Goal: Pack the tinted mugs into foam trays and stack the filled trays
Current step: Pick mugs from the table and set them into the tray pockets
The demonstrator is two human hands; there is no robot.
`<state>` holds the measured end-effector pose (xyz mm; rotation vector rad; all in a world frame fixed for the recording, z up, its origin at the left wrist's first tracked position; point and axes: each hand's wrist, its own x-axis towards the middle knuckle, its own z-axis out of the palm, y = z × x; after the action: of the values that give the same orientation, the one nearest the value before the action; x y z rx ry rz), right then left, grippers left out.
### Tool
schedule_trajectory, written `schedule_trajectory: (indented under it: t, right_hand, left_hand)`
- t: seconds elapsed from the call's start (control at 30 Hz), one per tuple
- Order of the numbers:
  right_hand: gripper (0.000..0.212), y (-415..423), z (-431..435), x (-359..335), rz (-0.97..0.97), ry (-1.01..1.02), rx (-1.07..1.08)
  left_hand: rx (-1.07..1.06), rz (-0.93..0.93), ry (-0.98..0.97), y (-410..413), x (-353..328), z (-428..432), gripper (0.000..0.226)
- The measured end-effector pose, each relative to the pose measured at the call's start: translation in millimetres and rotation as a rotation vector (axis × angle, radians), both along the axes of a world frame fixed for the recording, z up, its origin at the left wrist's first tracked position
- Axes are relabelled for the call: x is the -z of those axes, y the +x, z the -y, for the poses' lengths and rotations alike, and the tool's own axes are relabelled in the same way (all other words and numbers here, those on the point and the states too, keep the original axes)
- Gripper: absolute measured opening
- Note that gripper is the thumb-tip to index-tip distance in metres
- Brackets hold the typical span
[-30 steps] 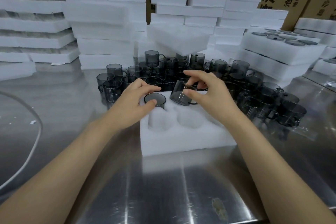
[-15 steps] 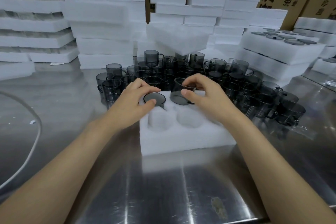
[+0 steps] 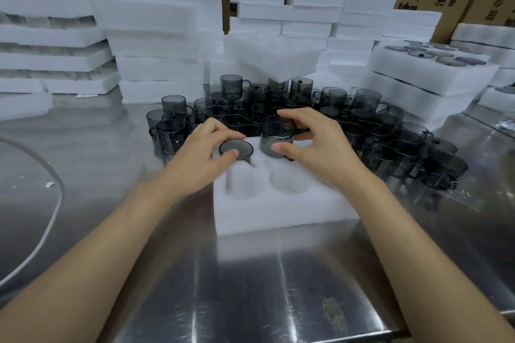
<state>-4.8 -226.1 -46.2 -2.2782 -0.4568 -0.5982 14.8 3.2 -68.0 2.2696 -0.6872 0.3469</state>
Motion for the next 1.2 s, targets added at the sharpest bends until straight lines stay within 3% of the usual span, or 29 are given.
schedule_trajectory:
  t: [0.27,0.43,0.57,0.8,0.87,0.93,1.0,1.1,1.2]
  right_hand:
    - [0.057,0.2,2.0,2.6,-0.159,-0.123,-0.043]
    - [0.062,-3.3,-0.7,1.4,-0.158,-0.2,-0.101]
    - [0.067,-0.1,-0.5,4.1,-0.246,-0.485,-0.075]
    - [0.067,3.9,-0.7,4.2,-0.412,-0.642,-0.066]
    - [0.066,2.2,-1.5,3.4,-0.416,-0.614,-0.061]
    - [0.065,-1.4,-2.6,3.6,-0.39,-0.531,-0.055]
    - [0.059,-4.7,-3.4,3.4,-0.364,-0.41,-0.055]
    - [0.054,-6.2,-4.4,2.7,-0.34,-0.257,-0.045]
    - [0.05,-7.1,-4.7,1.5,-0.299,-0.131,-0.042]
  left_hand:
    - [-0.003,-0.002,-0.005,-1.2,-0.3,0.1,0.03]
    - [-0.008,-0.006,-0.005,-1.7,-1.5,0.9,0.03]
    - [-0.005,0.001,0.003,-3.1,-1.7,1.3,0.03]
    - [0.007,0.022,-0.01,-0.6,0.0,-0.2,0.031]
    - [-0.033,0.084,-0.134,0.8,1.3,0.8,0.027]
    - [-0.22,0.196,-0.304,5.0,1.0,-2.8,0.022]
    - [-0.451,0.254,-0.348,13.0,1.5,-12.7,0.024]
    - [-0.665,0.186,-0.125,23.2,11.7,-28.2,0.03]
    - [-0.718,0.102,0.032,25.6,22.7,-30.3,0.028]
